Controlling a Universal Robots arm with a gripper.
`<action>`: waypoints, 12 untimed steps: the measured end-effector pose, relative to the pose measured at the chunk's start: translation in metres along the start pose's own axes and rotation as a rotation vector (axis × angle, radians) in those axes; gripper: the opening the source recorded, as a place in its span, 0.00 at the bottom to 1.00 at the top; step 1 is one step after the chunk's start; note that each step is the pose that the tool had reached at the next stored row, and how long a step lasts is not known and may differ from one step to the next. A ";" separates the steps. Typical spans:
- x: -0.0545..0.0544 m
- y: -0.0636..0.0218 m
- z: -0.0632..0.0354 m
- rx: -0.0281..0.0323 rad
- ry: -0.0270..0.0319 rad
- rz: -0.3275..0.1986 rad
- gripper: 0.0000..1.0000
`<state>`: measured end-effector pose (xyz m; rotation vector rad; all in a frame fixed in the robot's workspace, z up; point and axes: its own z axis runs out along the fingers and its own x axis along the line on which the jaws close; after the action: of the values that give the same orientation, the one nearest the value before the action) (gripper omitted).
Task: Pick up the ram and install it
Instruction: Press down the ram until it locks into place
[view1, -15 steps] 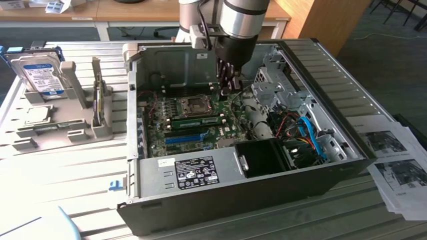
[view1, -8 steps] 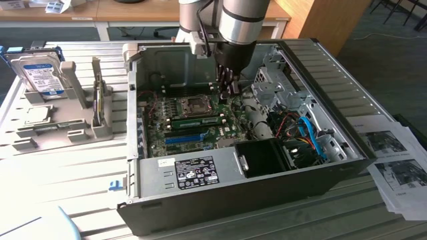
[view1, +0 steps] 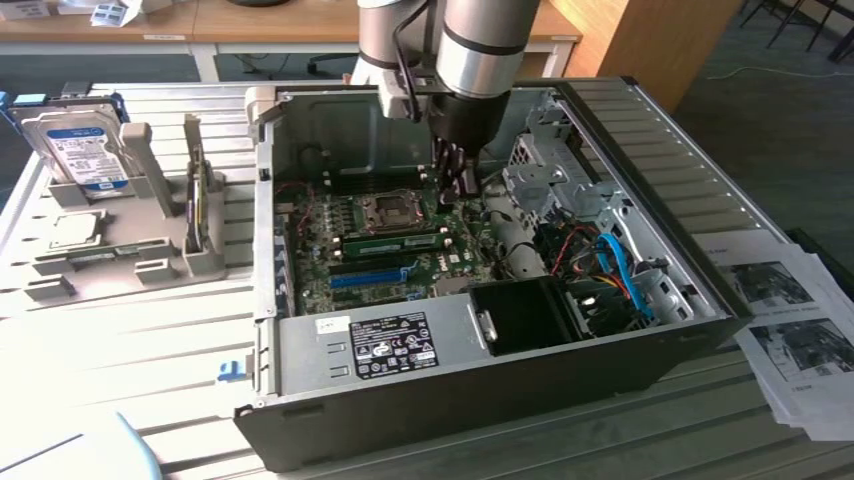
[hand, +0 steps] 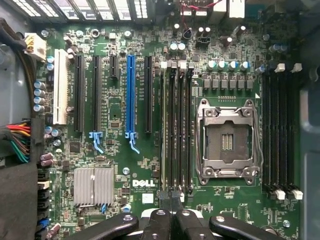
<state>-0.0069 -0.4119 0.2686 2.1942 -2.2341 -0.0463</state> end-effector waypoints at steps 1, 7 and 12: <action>0.000 0.0000 0.0011 0.0003 0.0000 0.000 0.09; 0.000 -0.0002 0.0058 0.0010 0.0000 0.000 0.09; 0.000 -0.0003 0.0105 0.0014 0.0000 0.000 0.09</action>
<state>-0.0069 -0.4119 0.2581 2.1949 -2.2348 -0.0447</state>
